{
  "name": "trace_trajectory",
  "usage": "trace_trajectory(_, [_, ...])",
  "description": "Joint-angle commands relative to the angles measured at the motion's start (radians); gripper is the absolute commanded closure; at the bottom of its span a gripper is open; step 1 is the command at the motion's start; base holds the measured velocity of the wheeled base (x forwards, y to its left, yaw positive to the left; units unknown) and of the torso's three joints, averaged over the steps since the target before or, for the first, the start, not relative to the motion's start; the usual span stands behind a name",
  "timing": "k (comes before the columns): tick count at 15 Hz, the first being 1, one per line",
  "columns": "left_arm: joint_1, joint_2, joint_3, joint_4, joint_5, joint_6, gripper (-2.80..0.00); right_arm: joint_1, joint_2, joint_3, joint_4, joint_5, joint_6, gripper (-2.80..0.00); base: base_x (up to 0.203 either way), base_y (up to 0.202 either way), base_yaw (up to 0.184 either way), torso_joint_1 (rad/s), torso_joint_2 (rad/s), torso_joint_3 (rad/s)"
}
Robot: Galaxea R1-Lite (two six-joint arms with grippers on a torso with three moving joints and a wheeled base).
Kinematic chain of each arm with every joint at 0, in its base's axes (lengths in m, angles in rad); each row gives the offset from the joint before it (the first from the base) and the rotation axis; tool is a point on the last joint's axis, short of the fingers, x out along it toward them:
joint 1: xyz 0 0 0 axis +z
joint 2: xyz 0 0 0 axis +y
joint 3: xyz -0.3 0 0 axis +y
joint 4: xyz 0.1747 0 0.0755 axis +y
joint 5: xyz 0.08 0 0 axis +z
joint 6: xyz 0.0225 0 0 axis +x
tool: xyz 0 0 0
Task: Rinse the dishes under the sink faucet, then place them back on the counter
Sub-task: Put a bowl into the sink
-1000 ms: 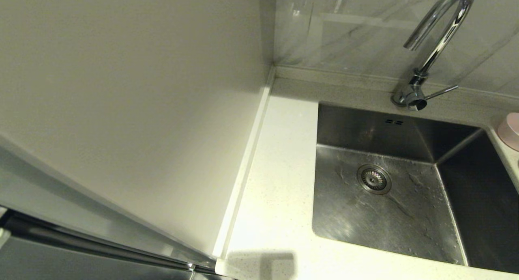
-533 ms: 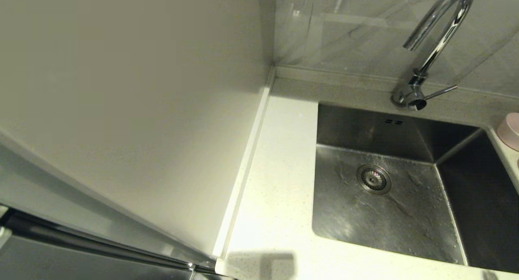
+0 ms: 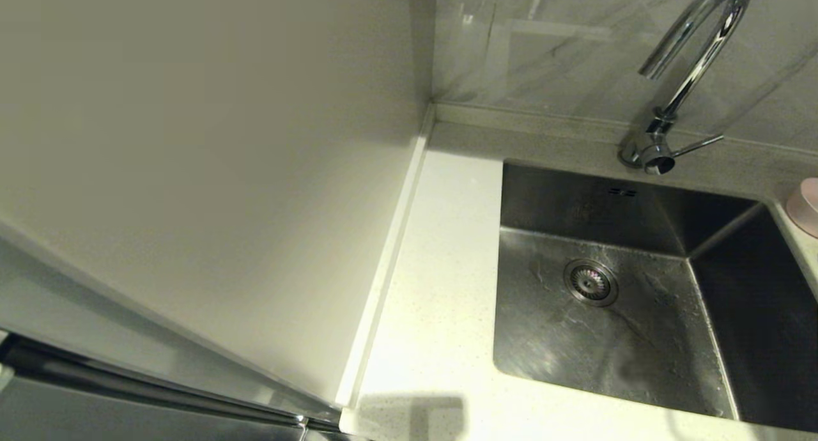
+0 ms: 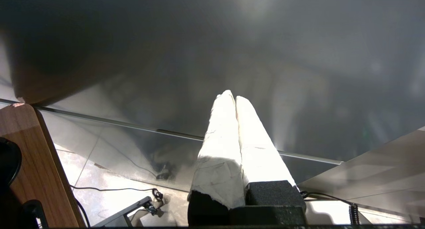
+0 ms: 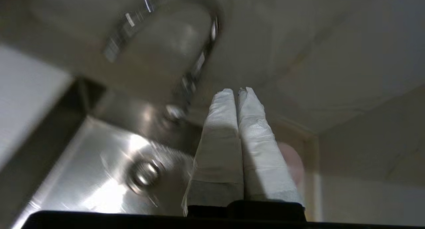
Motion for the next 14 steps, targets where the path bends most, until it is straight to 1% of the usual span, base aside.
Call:
trace_trajectory(1, [0.0, 0.0, 0.003, 0.0, 0.0, 0.0, 0.0, -0.034, 0.197, -0.023, 0.05, -0.013, -0.085, 0.0, 0.0, 0.0, 0.0, 0.0, 0.0, 0.0])
trace_trajectory(2, [0.0, 0.0, 0.003, 0.0, 0.0, 0.0, 0.0, -0.05, 0.178, 0.008, 0.062, -0.015, -0.113, 0.0, 0.0, 0.0, 0.0, 0.0, 0.0, 0.0])
trace_trajectory(4, [0.0, 0.0, 0.003, 0.0, 0.0, 0.0, 0.0, -0.064, 0.135, 0.038, 0.061, -0.002, -0.124, 0.0, 0.0, 0.0, 0.0, 0.0, 0.0, 0.0])
trace_trajectory(5, [0.0, 0.0, 0.003, 0.0, 0.0, 0.0, 0.0, -0.071, 0.135, 0.024, 0.06, 0.0, -0.122, 0.0, 0.0, 0.0, 0.0, 0.0, 0.0, 0.0])
trace_trajectory(8, [0.0, 0.0, 0.003, 0.0, 0.0, 0.0, 0.0, -0.181, 0.143, 0.012, 0.069, 0.022, -0.121, 0.0, 0.0, 0.0, 0.0, 0.0, 0.0, 0.0])
trace_trajectory(11, [0.0, 0.0, 0.003, 0.0, 0.0, 0.0, 0.0, -0.226, 0.166, 0.006, 0.152, 0.03, -0.121, 0.0, 0.0, 0.0, 0.0, 0.0, 0.0, 0.0])
trace_trajectory(14, [0.0, 0.0, 0.003, 0.0, 0.0, 0.0, 0.0, -0.313, 0.246, -0.007, 0.178, 0.029, -0.159, 0.0, 0.0, 0.0, 0.0, 0.0, 0.0, 0.0])
